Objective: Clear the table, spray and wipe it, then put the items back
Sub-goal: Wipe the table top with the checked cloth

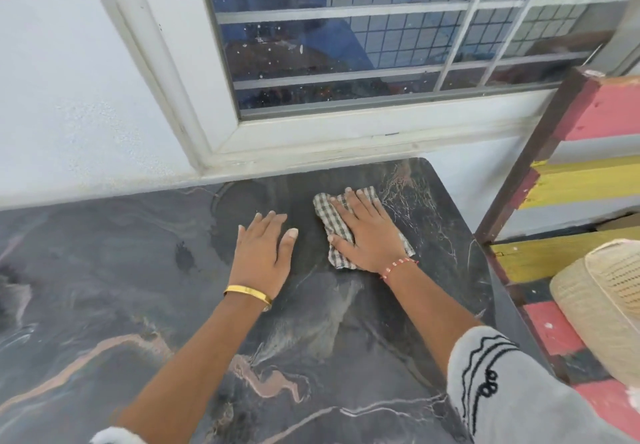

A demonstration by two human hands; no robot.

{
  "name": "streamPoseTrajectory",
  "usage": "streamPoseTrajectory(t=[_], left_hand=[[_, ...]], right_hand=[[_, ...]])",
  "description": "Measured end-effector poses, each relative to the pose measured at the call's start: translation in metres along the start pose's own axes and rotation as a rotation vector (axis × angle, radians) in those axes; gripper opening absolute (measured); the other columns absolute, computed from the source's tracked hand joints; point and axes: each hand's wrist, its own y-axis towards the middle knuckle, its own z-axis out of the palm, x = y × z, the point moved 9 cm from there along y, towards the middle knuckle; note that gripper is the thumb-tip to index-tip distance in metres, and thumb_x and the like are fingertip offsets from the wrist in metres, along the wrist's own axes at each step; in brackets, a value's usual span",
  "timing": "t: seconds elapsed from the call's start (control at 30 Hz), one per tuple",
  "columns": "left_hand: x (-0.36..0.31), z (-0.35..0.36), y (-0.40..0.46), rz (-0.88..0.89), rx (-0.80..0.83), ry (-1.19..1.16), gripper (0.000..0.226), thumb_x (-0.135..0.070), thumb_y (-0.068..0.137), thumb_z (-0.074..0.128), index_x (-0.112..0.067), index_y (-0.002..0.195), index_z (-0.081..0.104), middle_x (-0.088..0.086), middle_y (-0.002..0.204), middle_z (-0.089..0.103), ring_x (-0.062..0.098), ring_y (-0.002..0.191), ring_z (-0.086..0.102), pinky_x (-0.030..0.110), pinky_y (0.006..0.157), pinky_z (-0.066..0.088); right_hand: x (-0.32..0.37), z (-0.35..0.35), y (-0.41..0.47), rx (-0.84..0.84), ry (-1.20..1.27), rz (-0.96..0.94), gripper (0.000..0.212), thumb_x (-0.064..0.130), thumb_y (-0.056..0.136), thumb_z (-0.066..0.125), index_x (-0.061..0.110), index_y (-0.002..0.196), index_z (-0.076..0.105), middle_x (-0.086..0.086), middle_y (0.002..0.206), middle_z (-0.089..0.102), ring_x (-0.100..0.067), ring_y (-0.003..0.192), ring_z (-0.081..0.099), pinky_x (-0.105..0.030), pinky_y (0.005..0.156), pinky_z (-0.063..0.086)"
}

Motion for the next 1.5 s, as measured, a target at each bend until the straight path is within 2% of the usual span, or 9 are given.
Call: streamPoseTrajectory(t=[0.23,0.37,0.57,0.7,0.87,1.13,1.3,1.4,1.5], left_hand=[[-0.051,0.064,-0.018,0.124,0.159,-0.018,0.047,-0.036,0.097,0.028,-0.017,0.139,0.037,0.005,0.15,0.033,0.021,0.144,0.016,0.04,0.119,0.001],[-0.072,0.081,-0.028,0.166,0.213,-0.073,0.046,-0.034,0.098,0.029,-0.014,0.138,0.039,0.005,0.149,0.035,0.023,0.144,0.016,0.042,0.118,0.001],[-0.054,0.058,-0.029,0.147,0.186,-0.135,0.044,-0.032,0.098,0.029,-0.014,0.136,0.041,0.005,0.147,0.039,0.023,0.143,0.019,0.041,0.118,0.001],[-0.022,0.026,-0.031,0.122,0.156,-0.102,0.044,-0.032,0.098,0.029,-0.014,0.136,0.041,0.006,0.147,0.039,0.023,0.143,0.02,0.042,0.118,0.002],[0.033,-0.026,-0.044,0.019,0.085,-0.018,0.043,-0.032,0.098,0.028,-0.015,0.136,0.041,0.005,0.146,0.041,0.022,0.143,0.021,0.043,0.118,0.001],[0.072,-0.068,-0.094,-0.103,0.051,0.02,0.046,-0.036,0.098,0.026,-0.018,0.139,0.036,0.004,0.148,0.037,0.019,0.144,0.018,0.039,0.118,-0.003],[0.06,-0.072,-0.13,-0.104,0.051,0.022,0.048,-0.036,0.098,0.026,-0.016,0.141,0.031,0.006,0.148,0.038,0.02,0.144,0.017,0.04,0.119,-0.001],[0.051,-0.069,-0.153,-0.096,0.084,0.042,0.048,-0.036,0.098,0.026,-0.016,0.141,0.03,0.006,0.148,0.037,0.02,0.144,0.017,0.042,0.119,0.0],[0.045,-0.069,-0.171,-0.088,0.087,0.033,0.048,-0.036,0.098,0.025,-0.017,0.142,0.029,0.006,0.148,0.036,0.02,0.145,0.016,0.041,0.119,0.0]], right_hand=[[-0.092,0.0,-0.076,-0.015,0.03,0.388,0.077,0.067,0.083,0.009,0.03,0.15,0.003,-0.005,0.16,0.001,-0.023,0.148,-0.001,-0.041,0.121,0.0],[-0.089,0.005,-0.111,-0.064,0.072,0.614,0.069,0.056,0.094,0.026,0.025,0.151,0.006,-0.01,0.159,0.003,-0.027,0.147,0.001,-0.044,0.12,0.001],[-0.033,0.01,-0.151,-0.121,0.085,0.881,0.078,0.058,0.085,0.015,0.013,0.148,0.025,-0.024,0.151,0.026,-0.041,0.14,0.024,-0.055,0.113,0.018],[0.031,0.012,-0.127,-0.11,0.105,0.849,0.075,0.056,0.084,0.025,0.009,0.14,0.042,-0.028,0.14,0.043,-0.044,0.13,0.041,-0.058,0.105,0.031],[0.104,0.014,-0.074,-0.046,0.125,0.658,0.077,0.057,0.082,0.022,0.01,0.139,0.043,-0.026,0.142,0.042,-0.043,0.13,0.042,-0.057,0.106,0.032],[0.115,0.013,-0.09,-0.045,0.233,0.468,0.08,0.059,0.082,0.015,0.015,0.149,0.021,-0.021,0.155,0.017,-0.036,0.144,0.015,-0.051,0.117,0.009],[0.141,0.019,-0.123,0.032,0.26,0.442,0.075,0.057,0.084,0.023,0.009,0.135,0.049,-0.029,0.138,0.045,-0.045,0.128,0.043,-0.06,0.104,0.034],[0.15,0.017,-0.137,0.083,0.25,0.377,0.078,0.063,0.089,0.011,0.014,0.148,0.023,-0.025,0.154,0.017,-0.039,0.144,0.015,-0.055,0.115,0.012],[0.141,0.011,-0.133,0.117,0.337,0.321,0.067,0.049,0.096,0.031,0.02,0.151,0.007,-0.018,0.158,0.0,-0.032,0.146,-0.002,-0.048,0.118,0.004]])
